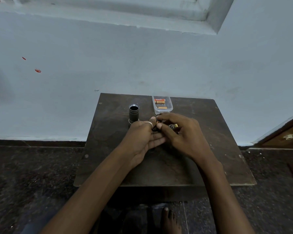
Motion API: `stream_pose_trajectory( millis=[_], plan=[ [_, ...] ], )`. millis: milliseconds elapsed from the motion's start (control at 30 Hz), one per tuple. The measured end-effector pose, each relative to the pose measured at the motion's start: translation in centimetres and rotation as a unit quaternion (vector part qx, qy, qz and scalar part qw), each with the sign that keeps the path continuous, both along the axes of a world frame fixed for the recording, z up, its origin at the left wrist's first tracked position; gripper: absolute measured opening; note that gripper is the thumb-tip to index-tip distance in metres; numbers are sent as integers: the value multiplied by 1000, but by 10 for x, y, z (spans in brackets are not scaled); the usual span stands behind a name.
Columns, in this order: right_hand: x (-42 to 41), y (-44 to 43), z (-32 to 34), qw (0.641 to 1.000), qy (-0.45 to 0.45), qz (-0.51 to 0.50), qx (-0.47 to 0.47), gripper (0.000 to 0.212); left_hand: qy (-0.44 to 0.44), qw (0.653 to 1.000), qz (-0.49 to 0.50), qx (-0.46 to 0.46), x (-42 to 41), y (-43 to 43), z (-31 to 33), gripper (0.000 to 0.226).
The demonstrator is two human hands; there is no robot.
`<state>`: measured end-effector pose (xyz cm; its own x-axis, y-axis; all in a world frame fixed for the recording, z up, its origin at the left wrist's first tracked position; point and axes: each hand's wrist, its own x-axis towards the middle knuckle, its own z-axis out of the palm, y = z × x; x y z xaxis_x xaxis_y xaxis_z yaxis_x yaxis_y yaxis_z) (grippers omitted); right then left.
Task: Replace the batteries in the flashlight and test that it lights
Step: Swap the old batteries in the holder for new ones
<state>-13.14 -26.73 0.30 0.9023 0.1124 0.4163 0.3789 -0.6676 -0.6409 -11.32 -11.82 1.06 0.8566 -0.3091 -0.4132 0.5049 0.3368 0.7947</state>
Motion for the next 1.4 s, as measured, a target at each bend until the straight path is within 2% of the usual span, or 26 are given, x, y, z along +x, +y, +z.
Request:
stream_pose_trajectory(
  millis=[100, 300, 467, 533, 633, 767, 1000, 1200, 1400],
  plan=[
    [2, 4, -1, 999, -8, -33, 30, 14, 6, 1000, -5, -5, -1, -1, -1, 29],
    [5, 16, -3, 988, -1, -110, 111, 18, 5, 1000, -30, -1, -3, -4, -2, 33],
    [10, 6, -1, 939, 34, -213, 268, 28, 13, 1000, -24, -7, -4, -6, 0, 34],
    [10, -4, -1, 916, 49, -267, 294, 31, 16, 1000, -23, -12, -3, -5, 1, 36],
    [9, -23, -7, 921, 77, -332, 190, 32, 17, 999, -25, -12, -3, -4, 1, 36],
    [6, -34, -20, 933, 125, -335, 44, 19, 19, 999, -30, -8, -3, -5, 0, 36],
    [1, -31, -20, 928, 112, -344, -94, 17, 22, 999, -27, -8, -3, -4, -1, 36],
    [1, -30, -23, 928, 115, -331, -129, 20, 29, 999, -29, -9, -4, -5, 0, 36],
    [3, -30, -18, 946, 64, -314, -53, 9, 36, 999, -25, -12, -4, -5, -1, 36]
  ],
)
